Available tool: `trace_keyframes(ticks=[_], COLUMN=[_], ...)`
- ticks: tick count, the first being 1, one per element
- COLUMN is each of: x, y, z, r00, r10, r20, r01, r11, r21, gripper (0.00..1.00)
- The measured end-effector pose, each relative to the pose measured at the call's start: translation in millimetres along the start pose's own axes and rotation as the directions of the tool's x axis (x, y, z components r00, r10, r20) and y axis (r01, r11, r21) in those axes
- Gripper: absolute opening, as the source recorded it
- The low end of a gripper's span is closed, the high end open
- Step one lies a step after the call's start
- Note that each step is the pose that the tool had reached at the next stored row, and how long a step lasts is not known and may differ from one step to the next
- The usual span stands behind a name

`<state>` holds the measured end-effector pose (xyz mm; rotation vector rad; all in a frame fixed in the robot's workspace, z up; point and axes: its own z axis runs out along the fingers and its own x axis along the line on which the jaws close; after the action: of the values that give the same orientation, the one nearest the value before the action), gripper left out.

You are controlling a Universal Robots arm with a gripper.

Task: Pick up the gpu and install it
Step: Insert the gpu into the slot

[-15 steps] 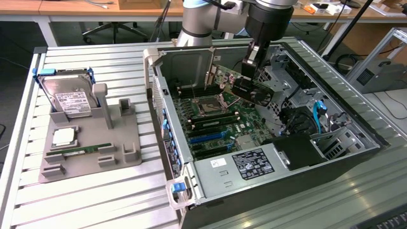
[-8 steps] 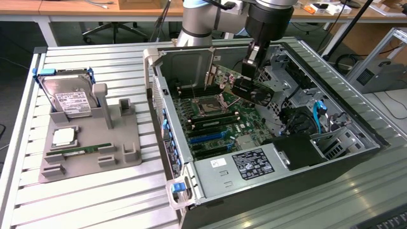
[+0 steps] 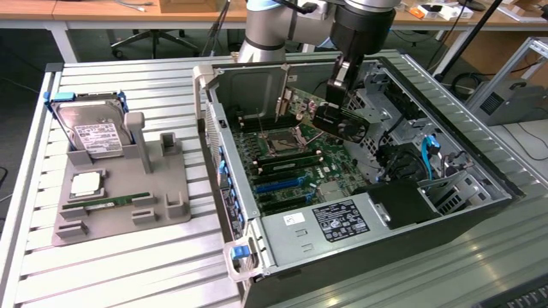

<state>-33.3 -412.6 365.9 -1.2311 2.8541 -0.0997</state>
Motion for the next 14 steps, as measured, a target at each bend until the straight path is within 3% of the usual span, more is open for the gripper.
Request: trace_keyframes(ticks=[14], x=[0.0], y=[0.0], z=[0.1], r00=[1.0], r10=[-0.008], r20=[0.0007], r01=[0.008], r11=[1.0], r21=[0.0], gripper=[0.27])
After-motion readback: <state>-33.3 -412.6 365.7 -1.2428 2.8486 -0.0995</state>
